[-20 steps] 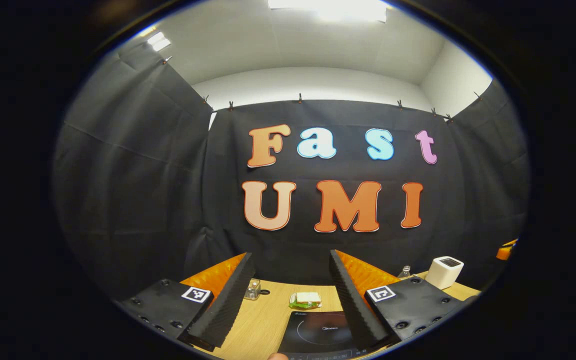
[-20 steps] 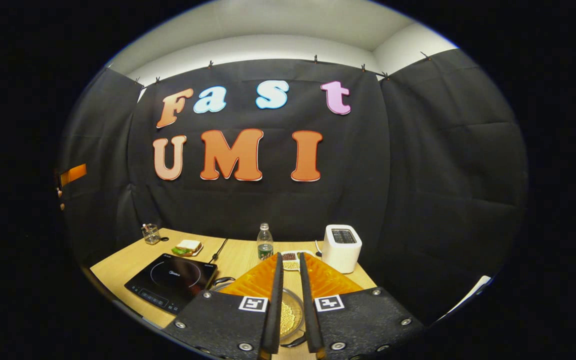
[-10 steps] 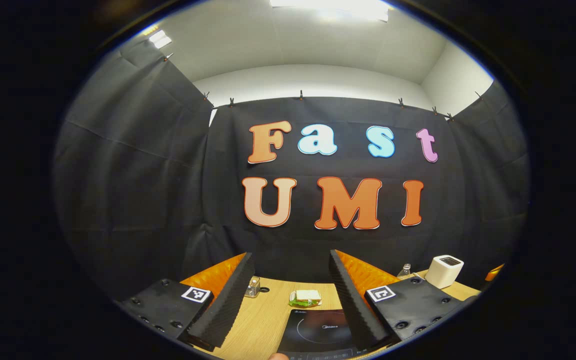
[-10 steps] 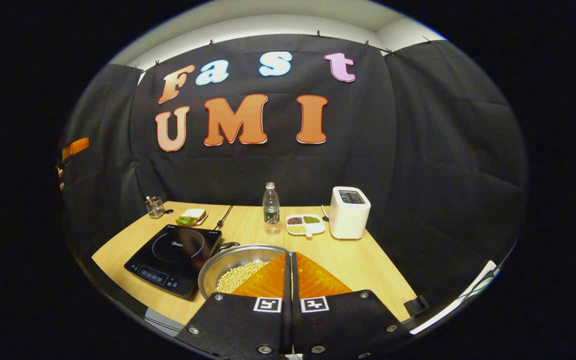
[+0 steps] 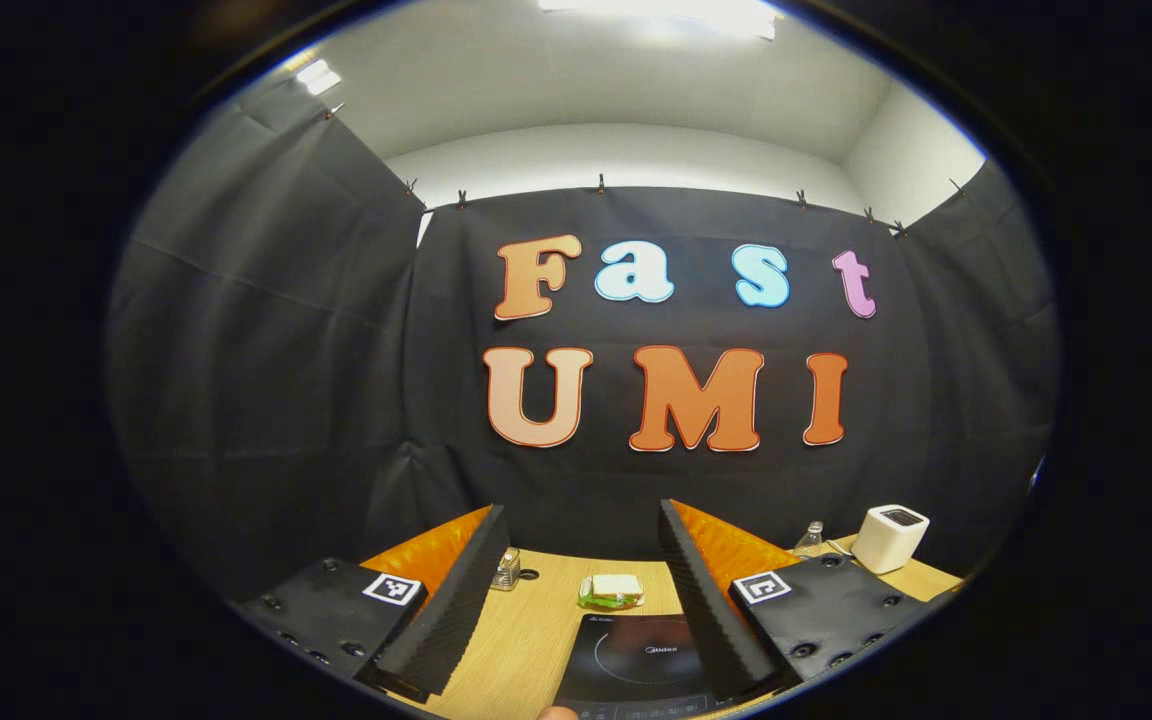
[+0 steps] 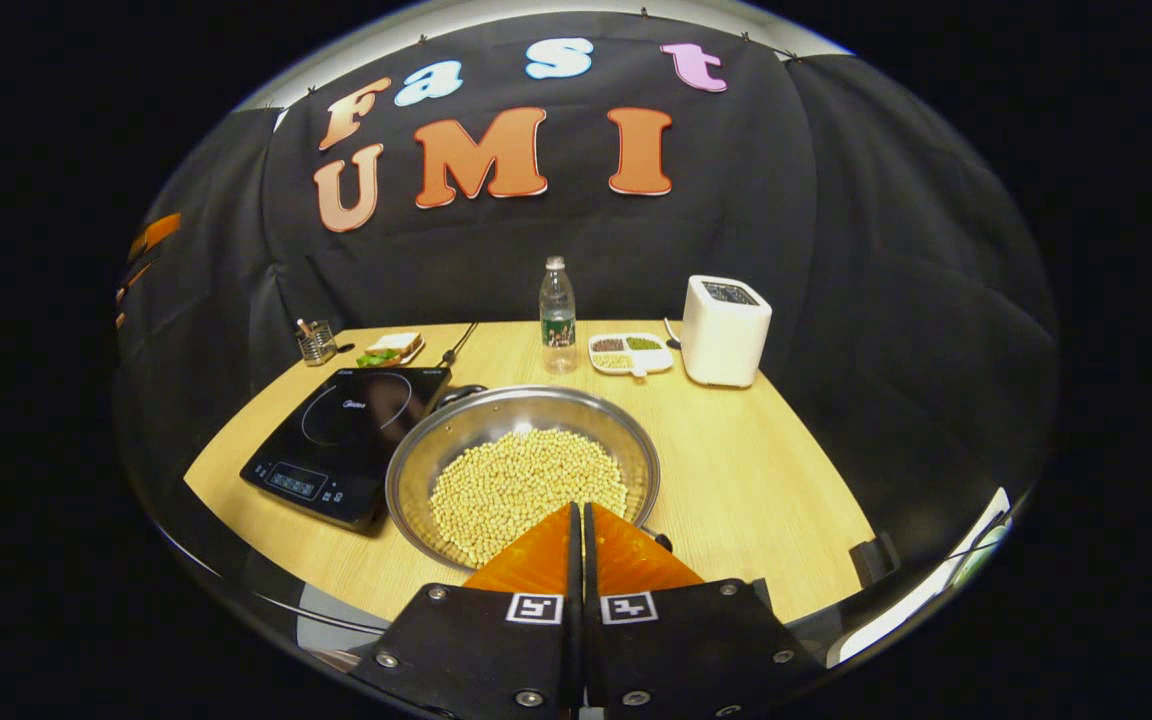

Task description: First push the handle of the pot to place it horizontally, then grasp the pot with both hands and set it on the induction cooktop.

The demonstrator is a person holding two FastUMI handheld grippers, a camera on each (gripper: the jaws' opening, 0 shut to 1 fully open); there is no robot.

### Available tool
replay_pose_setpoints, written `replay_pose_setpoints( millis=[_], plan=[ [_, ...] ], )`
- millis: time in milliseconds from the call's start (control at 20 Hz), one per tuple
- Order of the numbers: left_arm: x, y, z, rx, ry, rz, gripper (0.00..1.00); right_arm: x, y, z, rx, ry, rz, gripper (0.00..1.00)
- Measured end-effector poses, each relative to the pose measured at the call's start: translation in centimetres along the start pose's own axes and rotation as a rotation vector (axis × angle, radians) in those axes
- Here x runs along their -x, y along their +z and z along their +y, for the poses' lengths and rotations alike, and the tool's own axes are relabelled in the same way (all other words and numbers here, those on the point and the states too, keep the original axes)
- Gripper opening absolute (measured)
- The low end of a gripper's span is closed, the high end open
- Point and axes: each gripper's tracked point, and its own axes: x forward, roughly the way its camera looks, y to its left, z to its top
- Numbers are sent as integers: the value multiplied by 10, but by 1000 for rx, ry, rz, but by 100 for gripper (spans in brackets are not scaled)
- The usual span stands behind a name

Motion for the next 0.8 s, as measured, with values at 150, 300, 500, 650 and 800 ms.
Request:
replay_pose_setpoints(
  millis=[150,300,500,650,800],
  plan=[
    [0,-1,0,-3,5,2,97,-7,-23,-2,-12,13,58,0],
    [0,-2,-3,2,-2,2,98,-15,-44,-3,-20,14,110,0],
    [-4,-8,-7,5,-8,13,98,-22,-70,1,-34,34,182,0],
    [-7,-13,-10,5,-14,28,98,-28,-81,0,-42,35,214,0],
    [-8,-13,-10,9,-14,33,98,-31,-86,6,-52,54,228,0]
  ],
)
